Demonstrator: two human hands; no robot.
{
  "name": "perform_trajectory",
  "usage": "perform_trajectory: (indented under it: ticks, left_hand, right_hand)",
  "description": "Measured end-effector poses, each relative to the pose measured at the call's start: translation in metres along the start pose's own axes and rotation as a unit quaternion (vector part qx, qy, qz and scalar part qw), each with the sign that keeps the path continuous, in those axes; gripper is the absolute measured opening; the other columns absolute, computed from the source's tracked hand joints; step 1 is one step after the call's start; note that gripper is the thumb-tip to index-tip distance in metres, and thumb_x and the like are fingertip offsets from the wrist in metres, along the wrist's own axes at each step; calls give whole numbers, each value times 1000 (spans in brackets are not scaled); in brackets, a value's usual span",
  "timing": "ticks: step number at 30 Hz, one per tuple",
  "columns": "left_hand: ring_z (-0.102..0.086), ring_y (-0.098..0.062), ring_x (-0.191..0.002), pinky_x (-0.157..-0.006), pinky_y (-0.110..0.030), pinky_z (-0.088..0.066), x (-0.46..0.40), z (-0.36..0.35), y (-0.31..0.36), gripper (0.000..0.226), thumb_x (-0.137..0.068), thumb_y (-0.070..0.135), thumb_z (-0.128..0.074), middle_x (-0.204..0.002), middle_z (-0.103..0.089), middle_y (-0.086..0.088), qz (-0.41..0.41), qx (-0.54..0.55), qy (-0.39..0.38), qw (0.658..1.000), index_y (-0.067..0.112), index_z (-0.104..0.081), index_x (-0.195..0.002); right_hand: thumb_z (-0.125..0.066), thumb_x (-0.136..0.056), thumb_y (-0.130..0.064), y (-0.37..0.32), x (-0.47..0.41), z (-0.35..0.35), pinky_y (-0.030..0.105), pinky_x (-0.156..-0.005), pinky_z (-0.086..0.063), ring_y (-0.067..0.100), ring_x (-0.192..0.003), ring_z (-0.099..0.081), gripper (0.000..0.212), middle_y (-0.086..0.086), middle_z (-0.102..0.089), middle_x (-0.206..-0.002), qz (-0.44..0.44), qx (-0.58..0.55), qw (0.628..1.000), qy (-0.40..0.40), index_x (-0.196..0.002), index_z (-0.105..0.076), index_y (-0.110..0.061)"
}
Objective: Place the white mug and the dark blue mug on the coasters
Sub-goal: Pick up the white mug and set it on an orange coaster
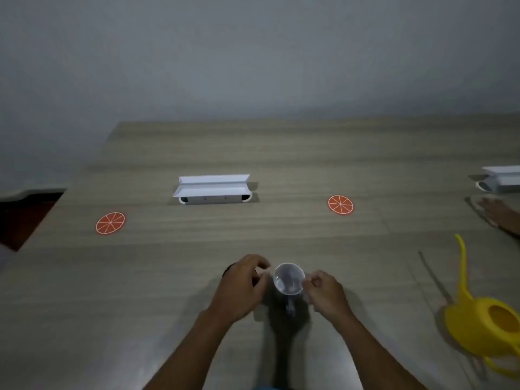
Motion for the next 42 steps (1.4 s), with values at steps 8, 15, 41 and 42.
perform_trajectory:
  ticks: [8, 15, 41, 42]
  left_hand:
    - [-65, -20, -100, -84, -36, -52, 41, -60, -15, 19, -96, 26, -56, -112, -67, -3, 3, -36, -94, 995, 16, -65, -110]
    - [-41, -30, -135, -110, -39, -38, 62, -117, -43, 51, -93, 22, -51, -144, -43, -13, 14, -149, -236, 960, 10, -41, -142]
    - [6, -31, -158, -125, -57, -6, -102, -213, -50, 90, -93, 64, -35, -172, 5, -3, 65, -238, -173, 954, 16, 1, -160]
    - [7, -31, -158, -125, -59, -6, -123, -225, -56, 91, -91, 67, -34, -172, 6, -3, 72, -232, -174, 954, 18, 2, -160]
  right_hand:
    - [-64, -99, -25, 35, 14, -26, 26, -47, -49, 16, -56, -66, 22, 5, -70, -72, -64, -145, 986, -42, -88, -74, -9]
    - [-61, -101, -25, 39, 20, -54, 25, -46, -44, 17, -56, -64, 28, 11, -71, -81, -119, -246, 954, -122, -93, -76, -3]
    - [-61, -101, -12, 59, -80, 70, 22, -53, -54, 12, -59, -65, 27, 2, -74, -69, -34, -271, 962, 25, -80, -77, -17]
    - [-61, -101, -13, 62, -104, 76, 23, -54, -55, 13, -59, -66, 27, 2, -74, -70, -37, -271, 961, 32, -80, -77, -17]
Point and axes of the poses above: each hand's wrist, its own x-axis away from the middle knuckle, its own z-axis out of the back of the hand, y = z × x, the point moved 9 cm from there along -x, towards the middle knuckle
